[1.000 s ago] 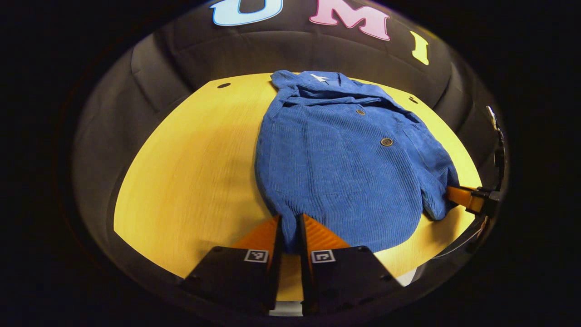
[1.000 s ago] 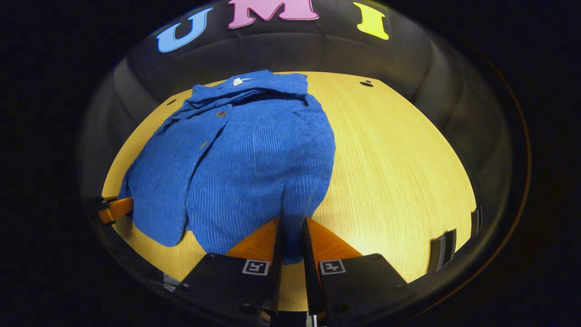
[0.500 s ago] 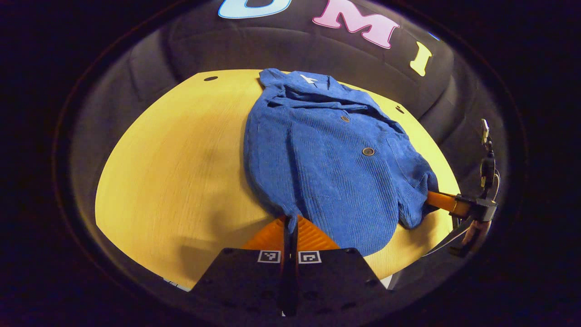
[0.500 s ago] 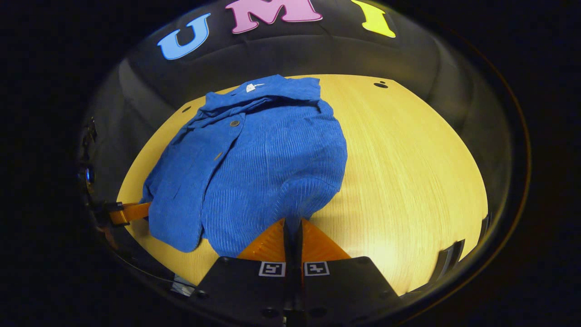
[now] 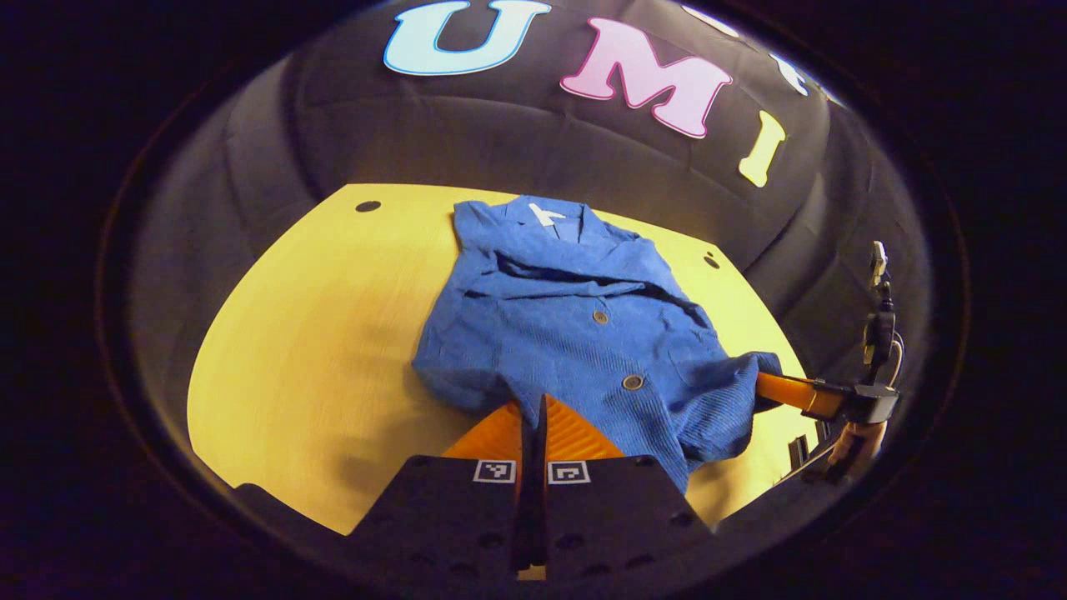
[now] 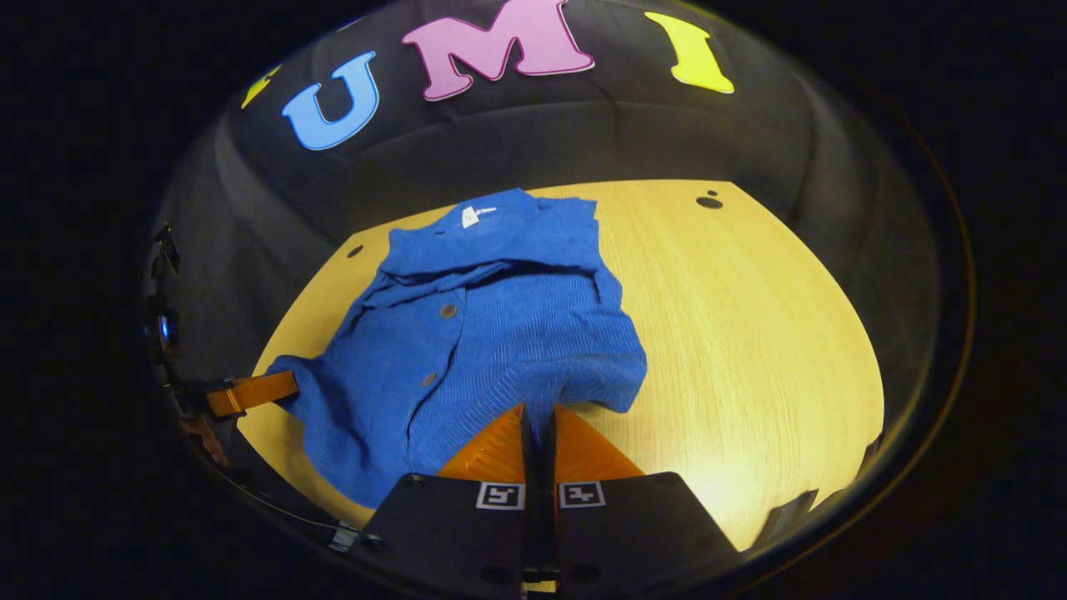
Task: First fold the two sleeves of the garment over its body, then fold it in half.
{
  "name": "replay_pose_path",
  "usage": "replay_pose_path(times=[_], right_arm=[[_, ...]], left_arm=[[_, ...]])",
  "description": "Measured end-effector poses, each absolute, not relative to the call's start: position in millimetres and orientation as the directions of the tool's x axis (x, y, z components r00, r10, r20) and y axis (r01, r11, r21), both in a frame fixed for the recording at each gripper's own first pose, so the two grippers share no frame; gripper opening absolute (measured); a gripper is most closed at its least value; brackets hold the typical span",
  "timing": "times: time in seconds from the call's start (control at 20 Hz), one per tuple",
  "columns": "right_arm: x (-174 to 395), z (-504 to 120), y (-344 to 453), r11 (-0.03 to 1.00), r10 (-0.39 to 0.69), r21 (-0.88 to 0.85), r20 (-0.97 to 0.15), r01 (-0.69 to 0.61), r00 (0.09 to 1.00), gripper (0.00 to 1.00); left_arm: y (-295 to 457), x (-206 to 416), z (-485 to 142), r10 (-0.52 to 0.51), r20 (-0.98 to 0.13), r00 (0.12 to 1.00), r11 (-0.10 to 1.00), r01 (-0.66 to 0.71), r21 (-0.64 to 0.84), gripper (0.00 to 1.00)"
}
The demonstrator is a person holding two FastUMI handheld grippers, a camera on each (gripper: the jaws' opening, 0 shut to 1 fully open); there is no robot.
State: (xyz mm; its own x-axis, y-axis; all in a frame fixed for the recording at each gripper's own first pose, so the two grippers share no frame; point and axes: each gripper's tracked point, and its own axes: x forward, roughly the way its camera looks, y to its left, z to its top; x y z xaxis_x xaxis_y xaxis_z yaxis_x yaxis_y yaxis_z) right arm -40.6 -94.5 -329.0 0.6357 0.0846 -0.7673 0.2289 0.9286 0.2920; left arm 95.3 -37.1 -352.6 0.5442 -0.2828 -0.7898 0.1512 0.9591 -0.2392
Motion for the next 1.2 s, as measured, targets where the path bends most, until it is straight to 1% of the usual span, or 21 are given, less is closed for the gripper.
replay_pose_path(times=[0.05, 0.35, 0.45, 0.6, 0.65, 0.8, 0.9, 0.95, 1.1, 1.2], right_arm=[[-29.8, -323.0, -98.5, 0.930, 0.084, 0.293, -0.756, 0.220, 0.649, 0.00], [54.7, -282.4, -125.3, 0.925, 0.067, 0.322, -0.657, 0.200, 0.751, 0.01], [92.6, -270.2, -132.6, 0.918, 0.070, 0.347, -0.617, 0.191, 0.784, 0.01], [156.4, -253.3, -152.2, 0.925, 0.042, 0.338, -0.548, 0.175, 0.835, 0.01], [178.0, -250.2, -158.9, 0.928, 0.029, 0.331, -0.525, 0.172, 0.851, 0.01], [239.2, -257.0, -176.8, 0.933, 0.005, 0.316, -0.488, 0.171, 0.873, 0.00], [271.6, -267.4, -183.7, 0.942, -0.005, 0.294, -0.475, 0.164, 0.880, 0.00], [285.6, -273.2, -187.1, 0.947, -0.010, 0.278, -0.471, 0.159, 0.882, 0.00], [330.5, -295.6, -198.0, 0.956, -0.035, 0.244, -0.461, 0.165, 0.887, 0.00], [356.7, -313.0, -204.5, 0.950, -0.047, 0.256, -0.453, 0.180, 0.890, 0.00]], left_arm=[[-36.8, 108.7, -347.3, -0.281, -0.778, 0.562, 0.960, 0.155, -0.235, 0.00], [-34.4, 195.7, -318.3, -0.269, -0.706, 0.656, 0.963, 0.174, -0.205, 0.00], [-30.3, 228.4, -310.2, -0.253, -0.679, 0.689, 0.968, 0.185, -0.172, 0.00], [-22.3, 288.7, -301.2, -0.208, -0.625, 0.752, 0.978, 0.182, -0.107, 0.00], [-21.6, 310.0, -297.7, -0.203, -0.599, 0.774, 0.979, 0.175, -0.105, 0.00], [-21.6, 376.5, -296.3, -0.179, -0.526, 0.831, 0.984, 0.149, -0.098, 0.00], [-19.4, 428.1, -294.6, -0.163, -0.450, 0.878, 0.986, 0.135, -0.094, 0.00], [-16.4, 444.9, -300.6, -0.150, -0.432, 0.889, 0.988, 0.121, -0.096, 0.00], [-18.8, 489.0, -334.0, -0.142, -0.424, 0.894, 0.988, 0.104, -0.111, 0.00], [-16.7, 514.5, -365.9, -0.124, -0.428, 0.895, 0.989, 0.079, -0.121, 0.00]])
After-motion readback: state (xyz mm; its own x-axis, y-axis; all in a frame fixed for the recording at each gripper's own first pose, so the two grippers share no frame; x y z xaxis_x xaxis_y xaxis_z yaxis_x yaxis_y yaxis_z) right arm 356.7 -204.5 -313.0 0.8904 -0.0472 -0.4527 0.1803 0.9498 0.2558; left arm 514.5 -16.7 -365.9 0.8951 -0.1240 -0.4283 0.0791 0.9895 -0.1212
